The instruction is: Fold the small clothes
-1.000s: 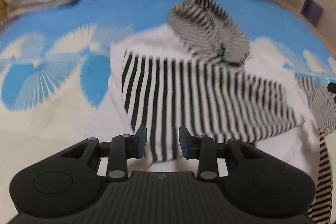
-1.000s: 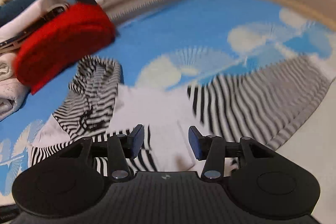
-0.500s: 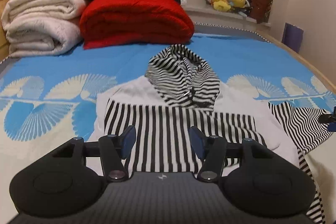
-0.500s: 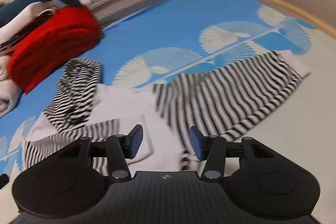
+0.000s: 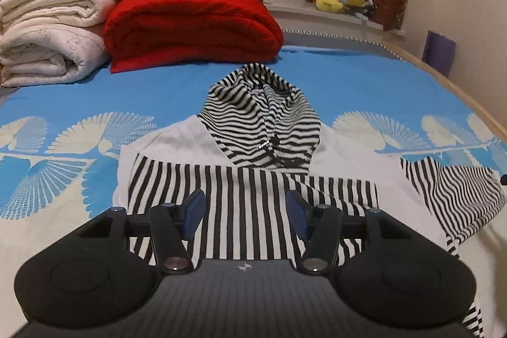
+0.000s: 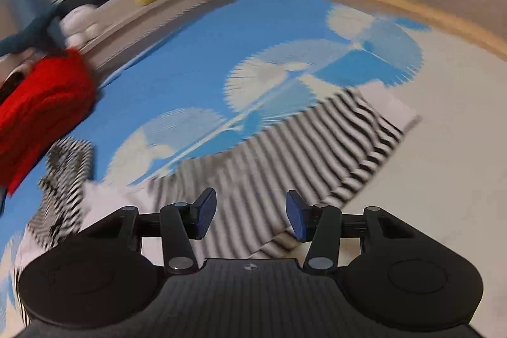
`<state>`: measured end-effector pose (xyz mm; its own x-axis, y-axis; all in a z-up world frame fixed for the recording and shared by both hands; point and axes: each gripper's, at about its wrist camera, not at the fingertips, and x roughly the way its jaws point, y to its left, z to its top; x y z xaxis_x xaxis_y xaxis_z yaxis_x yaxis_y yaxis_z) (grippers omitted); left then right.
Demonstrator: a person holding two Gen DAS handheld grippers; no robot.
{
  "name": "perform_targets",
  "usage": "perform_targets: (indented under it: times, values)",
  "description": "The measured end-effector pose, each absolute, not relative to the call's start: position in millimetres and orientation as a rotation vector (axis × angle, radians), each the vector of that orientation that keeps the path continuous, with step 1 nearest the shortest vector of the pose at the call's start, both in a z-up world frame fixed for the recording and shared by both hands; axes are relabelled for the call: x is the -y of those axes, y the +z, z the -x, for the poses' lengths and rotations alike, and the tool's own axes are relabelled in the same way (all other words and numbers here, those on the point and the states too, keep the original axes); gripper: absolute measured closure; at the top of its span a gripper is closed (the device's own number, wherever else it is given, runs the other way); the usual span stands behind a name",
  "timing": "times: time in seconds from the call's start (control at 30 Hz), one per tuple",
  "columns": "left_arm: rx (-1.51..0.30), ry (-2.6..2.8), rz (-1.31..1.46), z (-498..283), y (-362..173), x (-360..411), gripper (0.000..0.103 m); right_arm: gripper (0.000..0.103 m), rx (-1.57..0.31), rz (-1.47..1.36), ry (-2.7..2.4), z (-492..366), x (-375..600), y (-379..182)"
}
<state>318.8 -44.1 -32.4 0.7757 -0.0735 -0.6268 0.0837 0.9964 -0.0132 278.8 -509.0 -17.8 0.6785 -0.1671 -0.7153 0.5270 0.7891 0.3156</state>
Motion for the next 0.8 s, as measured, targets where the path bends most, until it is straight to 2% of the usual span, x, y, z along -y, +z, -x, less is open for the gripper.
perform_targets:
  times: [0.3,0.63,0.67,0.73,0.8]
  values:
    - [-0.712,-0.079,0.000,-333.4,-41.1,43.1,0.041,0.052,-0.783,-0.829,-0.652,-265.1,603.9,-78.1]
    - [-0.736,-0.101,-0.005,-330.5,-48.0,42.4,0.041,0.054,-0.629,-0.976,-0.682,-261.1,648.3,-110.4]
    - [-0.738,-0.103,-0.015,-329.8,-49.7,42.4,0.041,0.059,-0.614,-0.993,-0.678,-263.1,650.4,-112.5]
    - [-0.738,-0.098,-0.032,-329.9,-52.5,41.4,0.041,0.102,-0.591,-1.005,-0.670,-265.7,650.3,-115.1]
    - [-0.737,-0.081,-0.037,-331.5,-54.4,38.3,0.041,0.102,-0.581,-1.006,-0.676,-265.4,649.1,-115.9]
